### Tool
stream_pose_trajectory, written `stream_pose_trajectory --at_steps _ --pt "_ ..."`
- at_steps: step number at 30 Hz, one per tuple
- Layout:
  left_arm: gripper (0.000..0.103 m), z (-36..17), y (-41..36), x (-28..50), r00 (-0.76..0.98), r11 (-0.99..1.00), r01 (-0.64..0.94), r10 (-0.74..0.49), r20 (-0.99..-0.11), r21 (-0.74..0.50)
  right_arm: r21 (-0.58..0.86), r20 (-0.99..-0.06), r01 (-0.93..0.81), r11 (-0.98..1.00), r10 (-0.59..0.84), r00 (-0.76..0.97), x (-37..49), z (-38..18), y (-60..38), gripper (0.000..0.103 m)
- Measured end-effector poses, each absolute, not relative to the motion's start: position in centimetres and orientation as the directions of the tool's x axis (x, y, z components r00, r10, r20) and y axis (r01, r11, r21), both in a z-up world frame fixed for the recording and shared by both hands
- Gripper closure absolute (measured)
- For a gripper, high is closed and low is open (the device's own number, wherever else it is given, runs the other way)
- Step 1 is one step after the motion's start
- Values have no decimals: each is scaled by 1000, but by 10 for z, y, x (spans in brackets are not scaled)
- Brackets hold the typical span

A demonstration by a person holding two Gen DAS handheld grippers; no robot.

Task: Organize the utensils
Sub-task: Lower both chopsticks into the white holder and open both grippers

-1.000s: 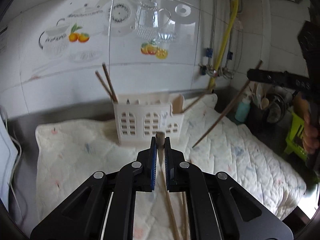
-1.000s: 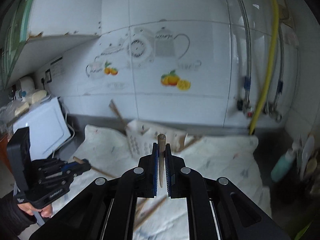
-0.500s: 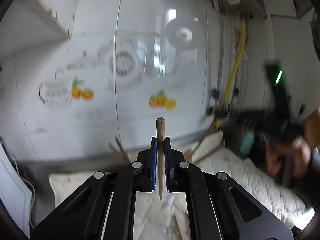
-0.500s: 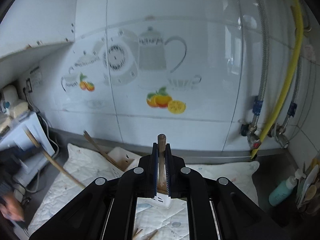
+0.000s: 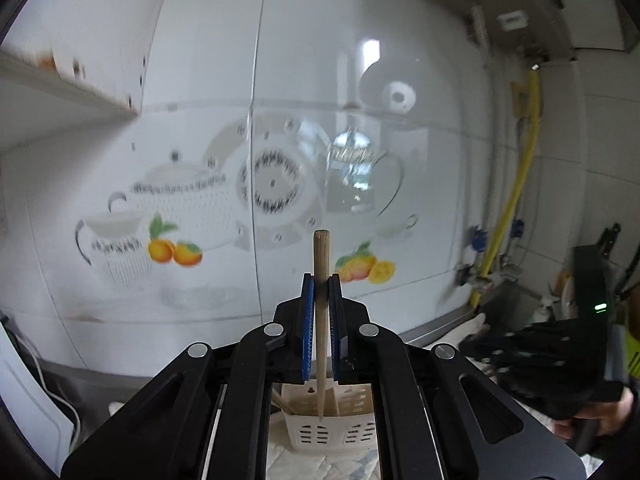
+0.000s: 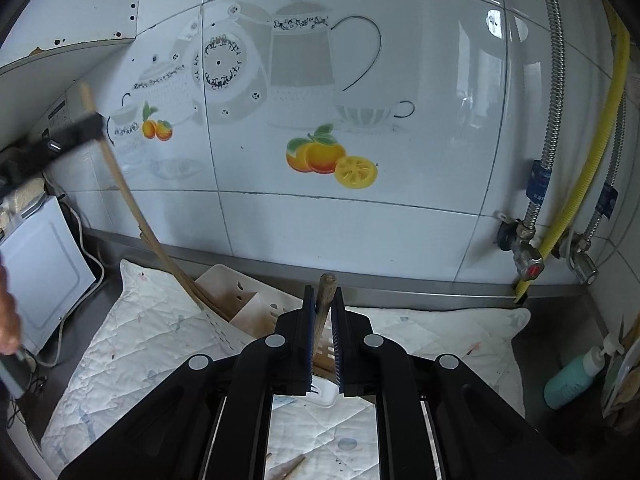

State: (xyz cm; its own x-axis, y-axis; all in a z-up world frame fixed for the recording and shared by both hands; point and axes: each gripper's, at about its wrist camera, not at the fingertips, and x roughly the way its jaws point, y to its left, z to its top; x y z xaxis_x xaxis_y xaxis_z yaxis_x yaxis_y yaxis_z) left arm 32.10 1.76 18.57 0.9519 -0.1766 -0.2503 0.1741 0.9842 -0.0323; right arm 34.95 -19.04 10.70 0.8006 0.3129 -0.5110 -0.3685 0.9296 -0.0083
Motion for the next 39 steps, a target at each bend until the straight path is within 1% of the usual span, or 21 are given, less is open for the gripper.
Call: stream_pose_trajectory --at_steps 3,6,12,19,25,29,33,37,39 --pt "98 169 21 336 944 986 156 -166 -284 -56 -24 -497 -363 932 304 813 347 107 -192 82" --pt "97 157 26 344 939 987 143 -157 -306 -70 -38 -472 -362 931 303 828 338 111 -196 76" --pt "98 153 28 347 941 988 137 -153 -302 -74 -52 -431 -369 928 312 847 322 122 -198 76" --pt "98 161 21 346 941 986 156 -169 -293 -66 -57 -407 -384 921 330 852 309 126 -197 76" --pt "98 198 23 337 967 984 157 -170 -190 -81 -54 -401 -396 917 343 849 299 122 -202 76" --pt "98 209 21 342 976 986 143 -154 -152 -82 -41 -398 -397 917 350 848 294 118 -208 75" --pt "98 196 22 352 975 984 135 -153 -163 -113 -31 -404 -400 916 355 843 289 110 -212 73" --pt "97 174 20 362 960 986 129 -150 -234 -105 -11 -425 -407 914 364 829 282 96 -215 71" --pt "97 167 20 362 958 987 125 -146 -248 -100 5 -438 -409 912 370 819 277 88 -216 70"
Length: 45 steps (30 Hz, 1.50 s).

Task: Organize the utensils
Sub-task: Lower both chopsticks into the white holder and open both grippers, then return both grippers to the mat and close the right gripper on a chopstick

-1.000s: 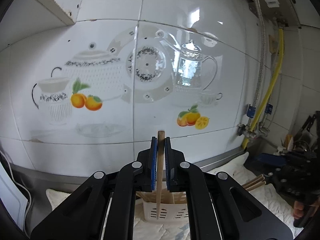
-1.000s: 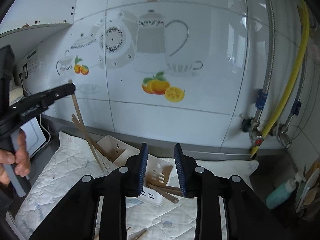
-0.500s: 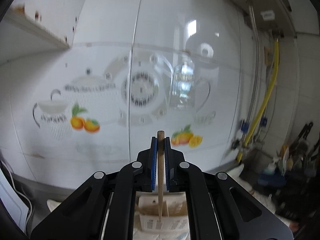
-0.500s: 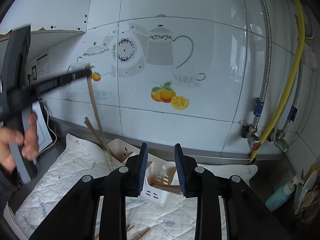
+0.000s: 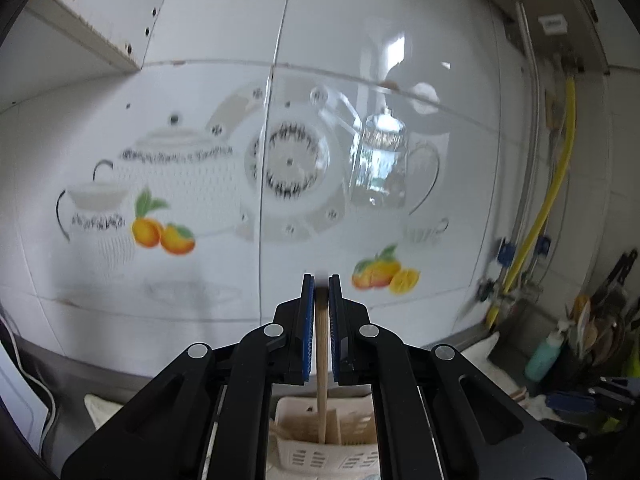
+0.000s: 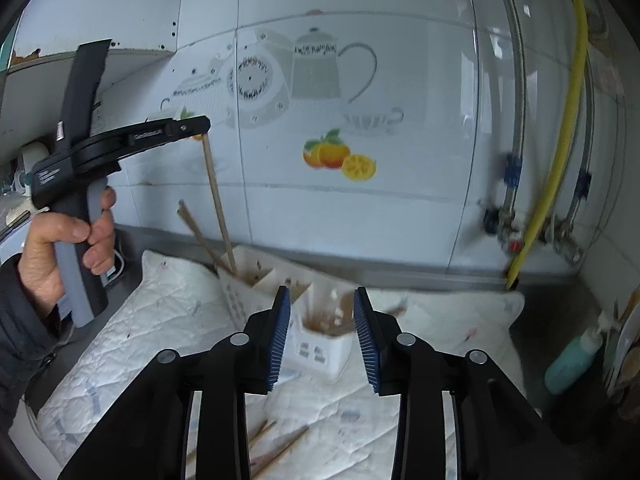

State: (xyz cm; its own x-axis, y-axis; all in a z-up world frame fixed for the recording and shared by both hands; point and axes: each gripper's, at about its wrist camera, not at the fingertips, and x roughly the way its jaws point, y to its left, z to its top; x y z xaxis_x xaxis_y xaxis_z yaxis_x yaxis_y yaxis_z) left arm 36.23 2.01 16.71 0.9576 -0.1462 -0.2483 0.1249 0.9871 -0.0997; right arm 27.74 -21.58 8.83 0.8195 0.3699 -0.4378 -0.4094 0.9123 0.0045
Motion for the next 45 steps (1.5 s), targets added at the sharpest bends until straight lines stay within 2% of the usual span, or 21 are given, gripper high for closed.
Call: stream_pose_trajectory --at_steps 6,7,8,9,12,14,16,17,19,25,29,36,45 --pt "91 160 20 355 950 987 134 -154 -270 -92 40 -498 -405 914 369 785 249 50 -217 70" --pt "83 160 19 350 951 986 138 -157 -266 -88 46 -509 -405 913 370 777 244 42 -217 70" --pt "68 161 19 344 952 986 142 -161 -260 -90 51 -523 -404 914 368 769 238 33 -217 70" --pt "61 162 19 340 954 986 141 -159 -253 -88 55 -540 -404 913 368 757 232 23 -216 70" --pt "56 162 18 317 959 986 145 -159 -234 -76 96 -584 -402 911 378 718 215 -7 -214 71" --pt "45 159 20 299 959 986 147 -162 -232 -81 134 -609 -391 910 387 692 207 -25 -214 73" --pt "41 153 21 279 960 987 146 -158 -230 -70 185 -640 -376 908 401 655 199 -47 -212 77" --pt "34 150 22 271 960 987 146 -157 -230 -67 205 -653 -368 907 407 639 196 -56 -211 78" --pt "29 141 24 253 957 987 146 -158 -242 -68 223 -673 -354 908 406 618 190 -70 -207 78" --pt "18 103 33 200 949 989 138 -146 -280 -49 370 -681 -267 890 455 574 183 -99 -205 87" --pt "14 79 39 173 947 995 102 -102 -304 -16 440 -680 -234 867 492 544 179 -109 -199 88" --pt "10 46 52 139 942 998 57 -59 -331 -17 481 -687 -205 852 512 516 169 -116 -187 88" --pt "10 5 66 118 902 994 48 -85 -424 -97 516 -691 -156 842 517 506 170 -127 -184 90"
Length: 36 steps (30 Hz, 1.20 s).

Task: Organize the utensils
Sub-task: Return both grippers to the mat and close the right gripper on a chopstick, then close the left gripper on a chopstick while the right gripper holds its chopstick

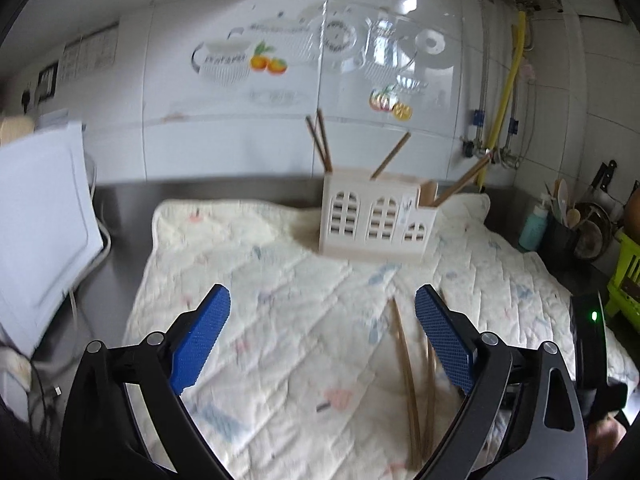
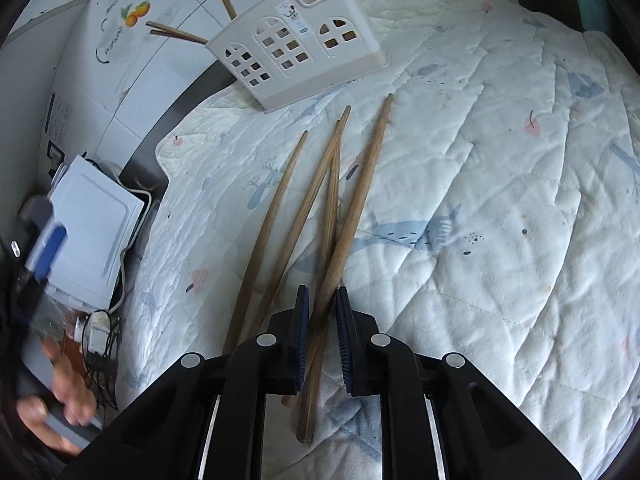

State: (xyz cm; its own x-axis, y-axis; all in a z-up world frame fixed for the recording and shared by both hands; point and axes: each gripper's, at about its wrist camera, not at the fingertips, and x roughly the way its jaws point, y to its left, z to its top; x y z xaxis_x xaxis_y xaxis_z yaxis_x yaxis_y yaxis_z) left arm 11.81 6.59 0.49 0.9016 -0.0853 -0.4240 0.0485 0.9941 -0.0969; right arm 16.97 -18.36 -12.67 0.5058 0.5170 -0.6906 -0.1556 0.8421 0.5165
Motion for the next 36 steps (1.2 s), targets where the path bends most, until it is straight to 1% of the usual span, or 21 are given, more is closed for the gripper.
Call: stream_pose_trajectory --at_steps 6,9,10,11,13,14,15,17,20,22,24,25,27,29,31,33,36 --pt "12 -28 65 111 854 990 63 -121 -507 -130 503 -690 -157 850 504 519 166 -124 -188 94" --pt "17 -40 58 106 831 989 84 -139 -538 -125 490 -690 -156 857 491 531 164 -122 -194 95" --pt "21 -46 56 105 821 987 92 -151 -551 -133 476 -694 -154 866 478 539 163 -121 -198 96" --pt "27 -50 54 106 811 985 100 -163 -561 -142 469 -696 -153 870 470 543 163 -121 -199 96" --pt "34 -61 48 105 785 980 112 -190 -590 -166 448 -700 -156 881 454 551 161 -122 -204 96" --pt "40 -65 46 104 776 977 120 -204 -597 -177 424 -705 -161 891 437 559 159 -121 -206 96" --pt "42 -69 42 104 764 973 132 -222 -606 -190 405 -708 -164 900 422 566 157 -121 -206 96" --pt "52 -78 34 103 742 966 153 -252 -622 -209 348 -712 -176 921 381 590 150 -121 -208 96" --pt "62 -87 19 103 717 962 180 -273 -642 -208 269 -717 -196 943 332 613 142 -122 -209 96" --pt "66 -90 12 104 704 958 194 -284 -651 -209 223 -714 -204 953 302 631 137 -122 -210 96" --pt "67 -92 7 105 698 960 200 -280 -659 -196 191 -710 -210 959 282 645 132 -122 -210 96" --pt "73 -94 4 105 694 961 202 -277 -665 -189 178 -708 -212 961 274 651 130 -122 -211 95" --pt "74 -97 1 107 683 959 206 -282 -674 -193 167 -705 -219 961 272 655 126 -123 -214 95" --pt "82 -99 -2 107 678 962 206 -271 -683 -177 154 -703 -223 963 265 660 123 -124 -214 95" --pt "83 -102 -4 108 677 966 205 -256 -690 -157 145 -701 -230 962 264 663 120 -124 -215 95" --pt "88 -104 -4 108 672 967 202 -253 -696 -156 130 -696 -241 962 262 668 116 -124 -215 95" --pt "88 -107 -5 109 669 969 197 -245 -702 -150 108 -693 -249 962 253 675 110 -125 -214 94"
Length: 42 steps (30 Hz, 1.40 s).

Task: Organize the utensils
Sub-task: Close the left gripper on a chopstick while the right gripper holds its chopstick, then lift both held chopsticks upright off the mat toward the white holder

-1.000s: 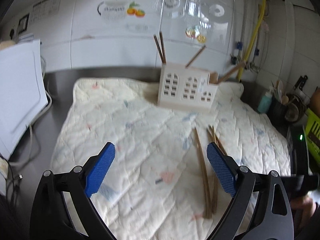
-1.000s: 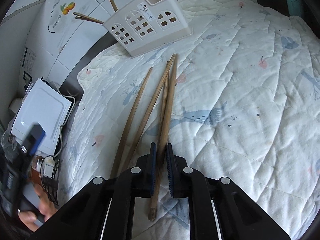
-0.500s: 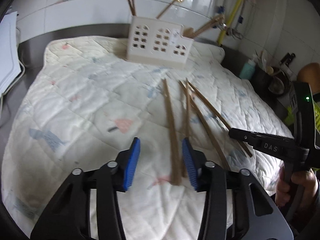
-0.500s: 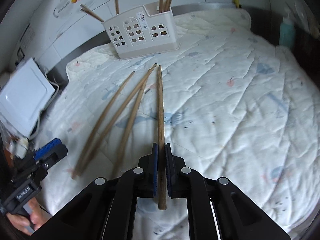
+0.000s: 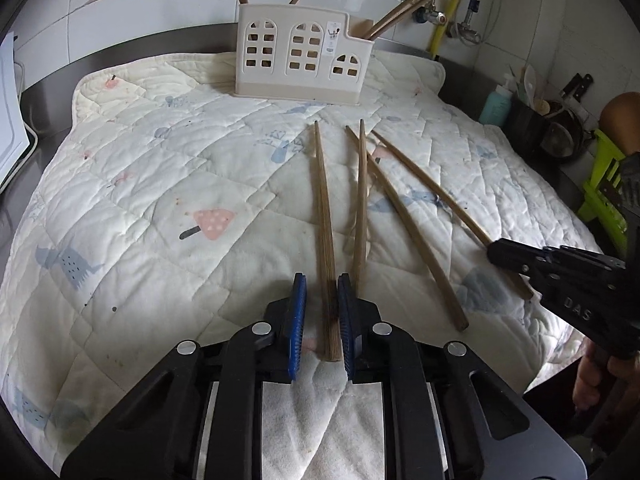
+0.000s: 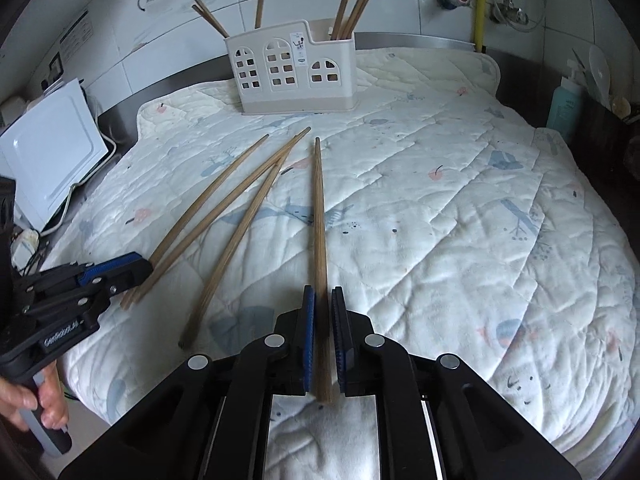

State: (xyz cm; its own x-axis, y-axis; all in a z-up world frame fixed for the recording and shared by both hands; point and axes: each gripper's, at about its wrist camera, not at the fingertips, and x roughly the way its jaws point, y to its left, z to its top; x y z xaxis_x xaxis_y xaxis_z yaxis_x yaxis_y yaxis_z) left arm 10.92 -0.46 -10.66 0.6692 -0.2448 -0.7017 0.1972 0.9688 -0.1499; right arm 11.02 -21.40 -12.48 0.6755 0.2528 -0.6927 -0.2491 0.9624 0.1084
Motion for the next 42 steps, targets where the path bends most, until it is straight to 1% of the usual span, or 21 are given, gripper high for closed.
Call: stream_pose_trajectory --at_steps 3,6,10,13,15,19,20,21,24,28,30,34,37,40,42 --pt "88 -107 -7 111 672 975 184 -219 -708 -127 87 -689 -256 963 244 683 105 -126 -213 94" --pt "88 -107 -9 112 669 976 173 -215 -711 -132 71 -684 -265 962 240 689 102 -128 -211 93" --pt "88 -108 -16 110 676 981 168 -186 -713 -97 83 -675 -270 959 254 693 101 -129 -213 92" --pt "86 -108 -13 110 680 980 153 -197 -706 -125 83 -667 -272 959 256 700 100 -130 -212 92" --pt "86 -108 -14 109 686 980 157 -195 -701 -119 69 -662 -275 959 251 707 99 -130 -211 92" --pt "88 -107 -17 109 689 982 168 -183 -701 -91 60 -654 -278 959 248 714 97 -128 -210 96" --pt "92 -107 -16 109 690 982 166 -181 -700 -91 64 -653 -280 958 253 714 96 -127 -212 96" --pt "93 -106 -15 109 692 981 167 -185 -698 -94 65 -649 -283 957 256 716 96 -124 -213 96" --pt "97 -103 -13 109 698 978 184 -200 -688 -98 52 -619 -290 956 259 741 90 -109 -216 96" --pt "97 -100 -9 108 700 976 187 -212 -682 -111 15 -562 -308 951 263 784 83 -80 -219 96" --pt "97 -103 -7 110 686 974 187 -221 -693 -126 -5 -538 -316 949 264 801 81 -67 -220 96" --pt "94 -108 -5 111 676 973 175 -228 -700 -149 -22 -495 -336 942 282 822 80 -41 -221 96" --pt "93 -109 -3 111 676 971 163 -241 -696 -177 -19 -475 -350 937 299 827 84 -25 -221 96" --pt "93 -110 -3 111 677 969 169 -245 -694 -178 -14 -464 -363 932 315 828 89 -13 -221 96" --pt "95 -109 -4 112 671 969 185 -246 -699 -163 -3 -462 -375 927 332 823 93 -5 -222 96"
